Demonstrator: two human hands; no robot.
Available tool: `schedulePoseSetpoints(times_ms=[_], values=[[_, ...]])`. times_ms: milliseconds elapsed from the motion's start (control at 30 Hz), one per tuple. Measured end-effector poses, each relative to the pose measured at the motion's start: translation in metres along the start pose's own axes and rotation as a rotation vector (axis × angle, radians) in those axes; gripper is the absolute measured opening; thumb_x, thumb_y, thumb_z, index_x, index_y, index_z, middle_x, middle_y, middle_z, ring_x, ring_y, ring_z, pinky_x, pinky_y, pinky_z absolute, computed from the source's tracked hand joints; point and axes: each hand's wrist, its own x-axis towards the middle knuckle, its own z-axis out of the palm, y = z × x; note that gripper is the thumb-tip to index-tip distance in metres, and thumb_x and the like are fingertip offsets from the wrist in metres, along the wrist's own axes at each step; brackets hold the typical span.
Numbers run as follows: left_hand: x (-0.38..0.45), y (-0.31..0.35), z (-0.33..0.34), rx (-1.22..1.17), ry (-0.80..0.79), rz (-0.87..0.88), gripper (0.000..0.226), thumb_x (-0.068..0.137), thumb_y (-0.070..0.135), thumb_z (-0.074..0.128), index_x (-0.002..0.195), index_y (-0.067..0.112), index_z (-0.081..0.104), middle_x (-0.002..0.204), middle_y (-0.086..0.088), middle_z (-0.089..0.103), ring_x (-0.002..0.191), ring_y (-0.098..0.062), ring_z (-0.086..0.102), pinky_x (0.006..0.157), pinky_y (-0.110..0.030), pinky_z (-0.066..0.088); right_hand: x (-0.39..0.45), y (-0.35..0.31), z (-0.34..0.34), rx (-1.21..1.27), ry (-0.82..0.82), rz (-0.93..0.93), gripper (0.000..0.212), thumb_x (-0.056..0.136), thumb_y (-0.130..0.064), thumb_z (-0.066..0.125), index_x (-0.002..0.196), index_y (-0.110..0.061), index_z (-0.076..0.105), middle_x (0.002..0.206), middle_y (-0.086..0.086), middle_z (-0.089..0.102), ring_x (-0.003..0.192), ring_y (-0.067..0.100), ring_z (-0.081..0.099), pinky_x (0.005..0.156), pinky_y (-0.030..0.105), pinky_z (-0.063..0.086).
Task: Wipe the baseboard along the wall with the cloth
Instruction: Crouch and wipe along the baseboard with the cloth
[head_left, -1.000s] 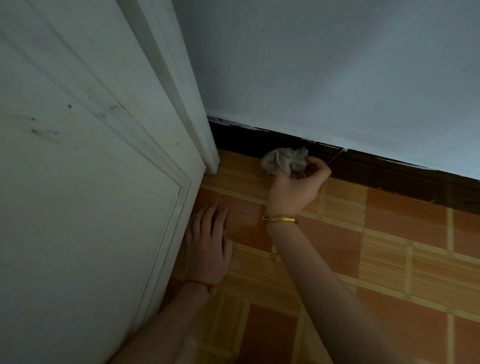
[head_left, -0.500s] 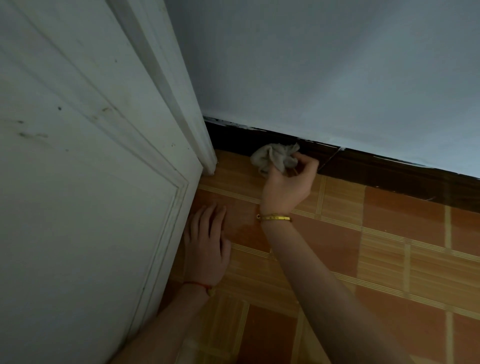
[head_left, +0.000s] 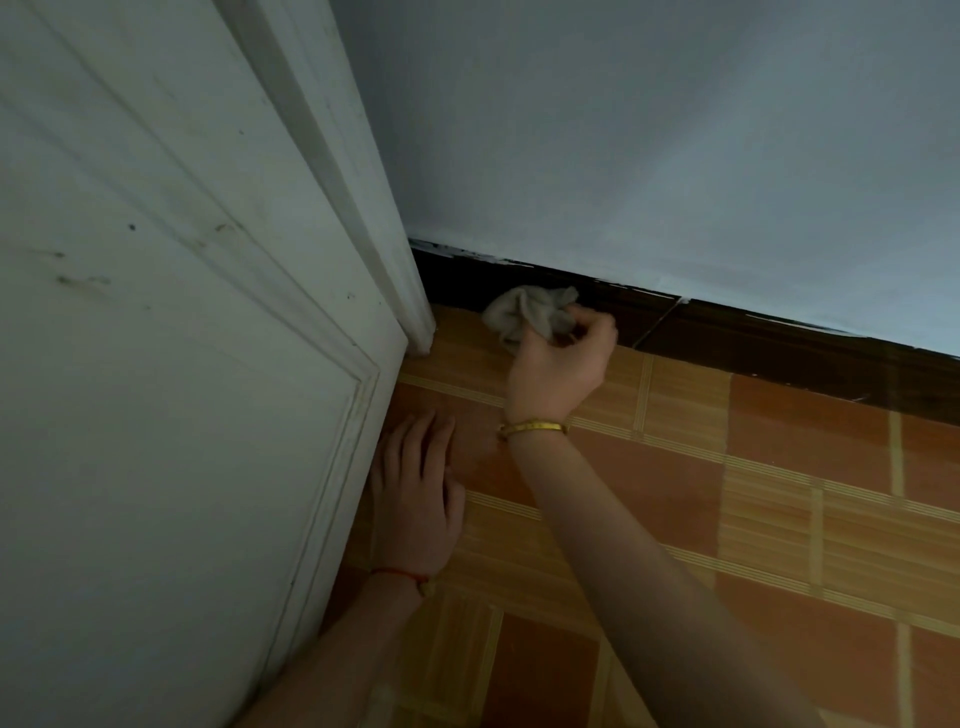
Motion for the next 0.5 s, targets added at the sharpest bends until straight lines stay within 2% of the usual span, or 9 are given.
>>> schedulePoseSetpoints(times_ms=[100,233,300,433,500], values=[[0.000,0.001,-0.001,0.004,-0.009,-0.007,0.056,0.090,0.023,0.042,0.145,0.015,0.048,0.149,-0.007,0.045,0.136,-0.029,0.040,0.109,-0.053,0.039,0.006,-0.001,-0.009,0.014,0.032,-0.004,0.028,0.072,-0.014,0.078,0.088,-0.008,0.056,0.093,0.003,0.055,0.084,0.012,0.055,0.076,0.018,0.046],[0.000,0.001,-0.001,0.019,-0.006,-0.001,0.056,0.089,0.023,0.042,0.144,0.015,0.047,0.149,-0.009,0.046,0.136,-0.029,0.039,0.110,-0.052,0.038,-0.011,-0.012,0.009,0.012,-0.058,-0.054,0.028,0.070,-0.004,0.079,0.089,-0.002,0.058,0.093,0.007,0.055,0.082,0.010,0.052,0.075,0.007,0.040],[0.000,0.001,-0.001,0.029,-0.006,0.002,0.055,0.088,0.023,0.042,0.142,0.016,0.046,0.149,-0.009,0.047,0.136,-0.030,0.038,0.109,-0.052,0.037,-0.019,-0.017,0.016,0.027,-0.089,-0.054,0.028,0.070,-0.004,0.078,0.092,-0.003,0.061,0.093,0.006,0.056,0.083,0.008,0.053,0.075,0.007,0.040],[0.000,0.002,-0.002,0.020,-0.004,0.001,0.056,0.089,0.023,0.042,0.143,0.015,0.047,0.149,-0.009,0.047,0.136,-0.029,0.038,0.109,-0.053,0.038,-0.022,-0.015,0.008,0.088,-0.105,-0.016,0.033,0.075,-0.006,0.073,0.105,-0.012,0.060,0.100,0.002,0.058,0.092,0.013,0.058,0.081,0.034,0.053],[0.001,0.001,-0.002,0.016,-0.007,0.007,0.056,0.089,0.023,0.042,0.144,0.014,0.049,0.148,-0.009,0.047,0.135,-0.029,0.039,0.109,-0.054,0.039,-0.018,-0.012,0.000,0.090,-0.109,-0.022,0.034,0.076,-0.006,0.072,0.106,-0.013,0.057,0.101,0.001,0.058,0.095,0.015,0.059,0.080,0.044,0.054]])
